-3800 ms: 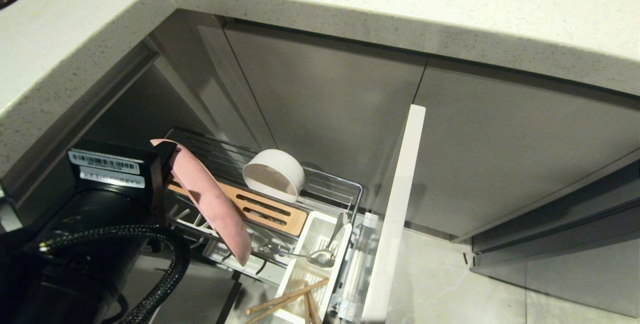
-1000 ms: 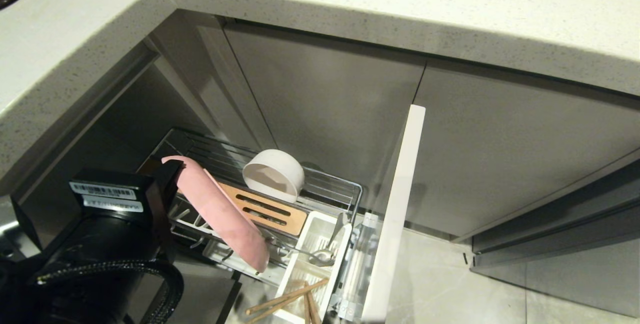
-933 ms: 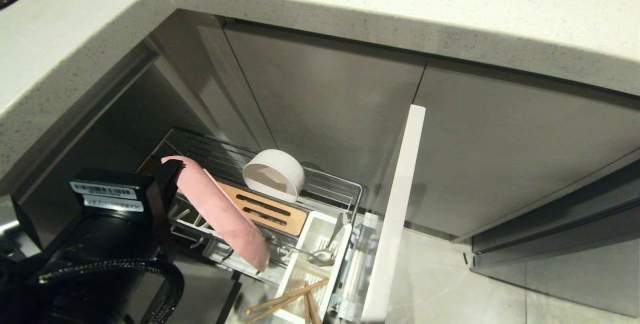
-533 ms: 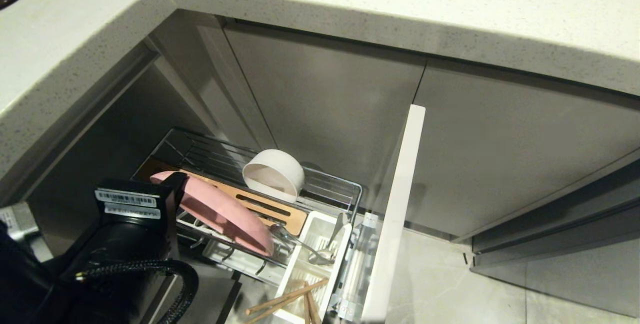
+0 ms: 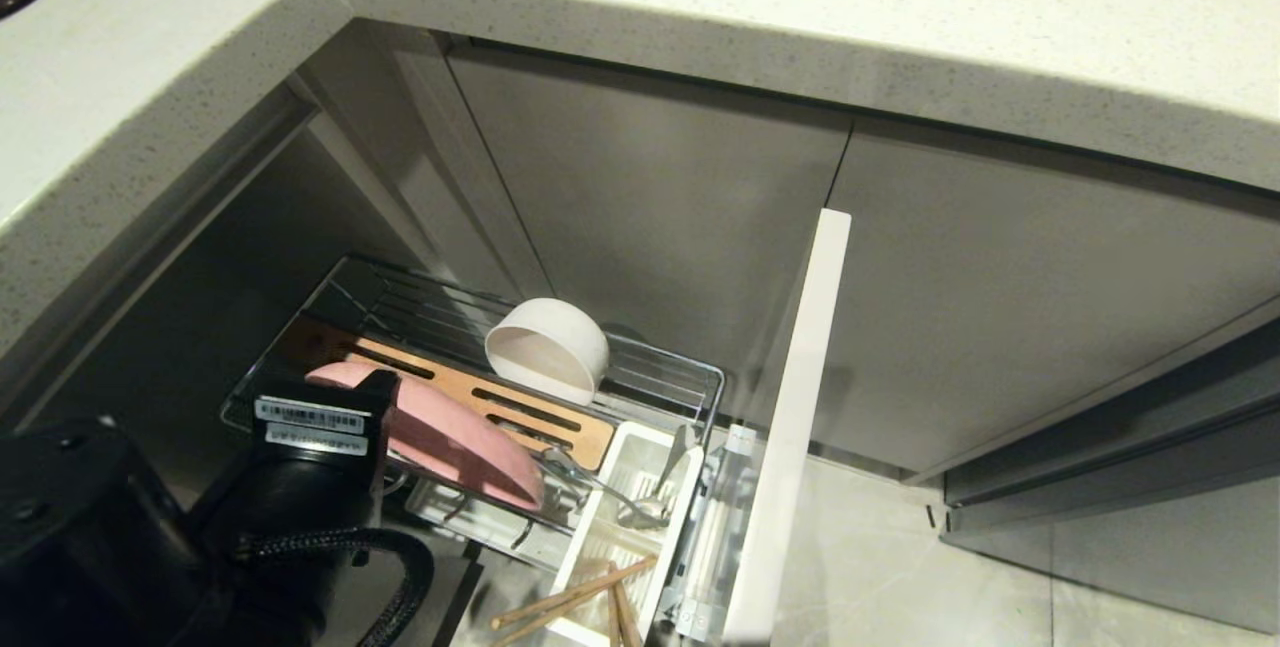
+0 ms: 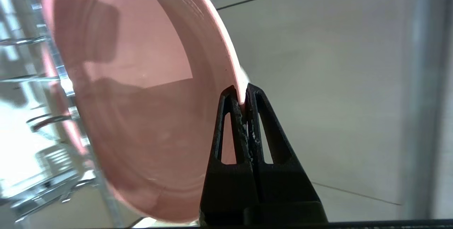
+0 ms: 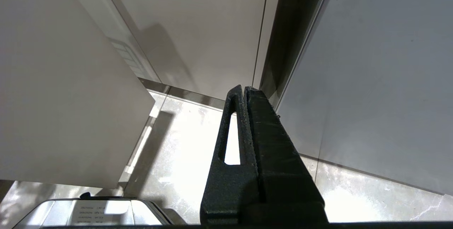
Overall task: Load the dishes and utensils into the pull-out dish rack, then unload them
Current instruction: Pick up the plate and place it in the cupboard, then take the plate out of the cupboard
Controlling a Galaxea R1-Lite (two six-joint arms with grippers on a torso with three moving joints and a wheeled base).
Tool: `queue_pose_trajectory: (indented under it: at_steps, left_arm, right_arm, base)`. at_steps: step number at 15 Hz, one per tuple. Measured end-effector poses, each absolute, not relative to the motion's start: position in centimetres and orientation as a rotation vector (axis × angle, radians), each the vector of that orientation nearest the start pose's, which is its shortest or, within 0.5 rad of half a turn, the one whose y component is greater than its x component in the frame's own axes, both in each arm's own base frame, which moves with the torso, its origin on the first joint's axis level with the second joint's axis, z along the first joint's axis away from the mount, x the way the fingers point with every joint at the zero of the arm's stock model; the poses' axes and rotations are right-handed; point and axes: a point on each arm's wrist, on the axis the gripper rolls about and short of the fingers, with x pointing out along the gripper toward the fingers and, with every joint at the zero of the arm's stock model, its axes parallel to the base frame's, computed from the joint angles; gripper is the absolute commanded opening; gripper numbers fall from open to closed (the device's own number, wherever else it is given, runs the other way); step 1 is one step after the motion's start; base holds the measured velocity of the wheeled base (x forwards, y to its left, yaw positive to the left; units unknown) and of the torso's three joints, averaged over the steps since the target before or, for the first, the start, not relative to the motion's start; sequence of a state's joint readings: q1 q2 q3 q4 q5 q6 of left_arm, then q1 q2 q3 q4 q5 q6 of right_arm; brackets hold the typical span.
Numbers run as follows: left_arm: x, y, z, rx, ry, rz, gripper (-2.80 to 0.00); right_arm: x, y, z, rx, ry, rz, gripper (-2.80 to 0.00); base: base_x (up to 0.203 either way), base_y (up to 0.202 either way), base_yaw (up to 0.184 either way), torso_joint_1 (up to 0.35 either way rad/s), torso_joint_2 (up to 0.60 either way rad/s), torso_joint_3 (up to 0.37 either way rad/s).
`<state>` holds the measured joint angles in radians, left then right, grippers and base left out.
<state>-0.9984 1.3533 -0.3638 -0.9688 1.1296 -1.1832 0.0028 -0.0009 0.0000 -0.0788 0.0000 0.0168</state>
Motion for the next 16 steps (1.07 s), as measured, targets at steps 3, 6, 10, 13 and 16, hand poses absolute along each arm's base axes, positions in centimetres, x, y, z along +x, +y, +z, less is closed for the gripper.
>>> queue_pose_trajectory:
  at_steps: [3,6,10,13,16]
  left_arm:
    - [11.86,-14.5,18.04,-1.148,-0.047,0.14,-2.8]
    - [11.9,-14.59,18.07,-1.148,-0.047,0.14,0.0]
    - [11.88,-14.6,18.2,-1.135,-0.049,0.142,0.0]
    - [11.85,-14.59,18.35,-1.123,-0.055,0.146,0.0]
    - [11.68,-14.63,18.96,-1.057,-0.062,0.144,0.0]
  right_arm:
    - [-2.32,-0.01,8.35,0.017,-0.08,0.003,-2.8]
    - [-2.32,-0.01,8.36,0.017,-0.08,0.003,-2.8]
    - [-2.32,-0.01,8.36,0.017,-0.08,0.003,-2.8]
    - [-2.32,-0.01,8.36,0.017,-0.08,0.003,-2.8]
    - [-2.32,-0.01,8.35,0.017,-0.08,0.003,-2.8]
  base:
    - [0.0,0.0,0.0,0.0,0.0,0.0]
    - [0.0,0.0,0.0,0.0,0.0,0.0]
    - [0.0,0.0,0.0,0.0,0.0,0.0]
    - [0.0,0.0,0.0,0.0,0.0,0.0]
    - [0.0,0.0,0.0,0.0,0.0,0.0]
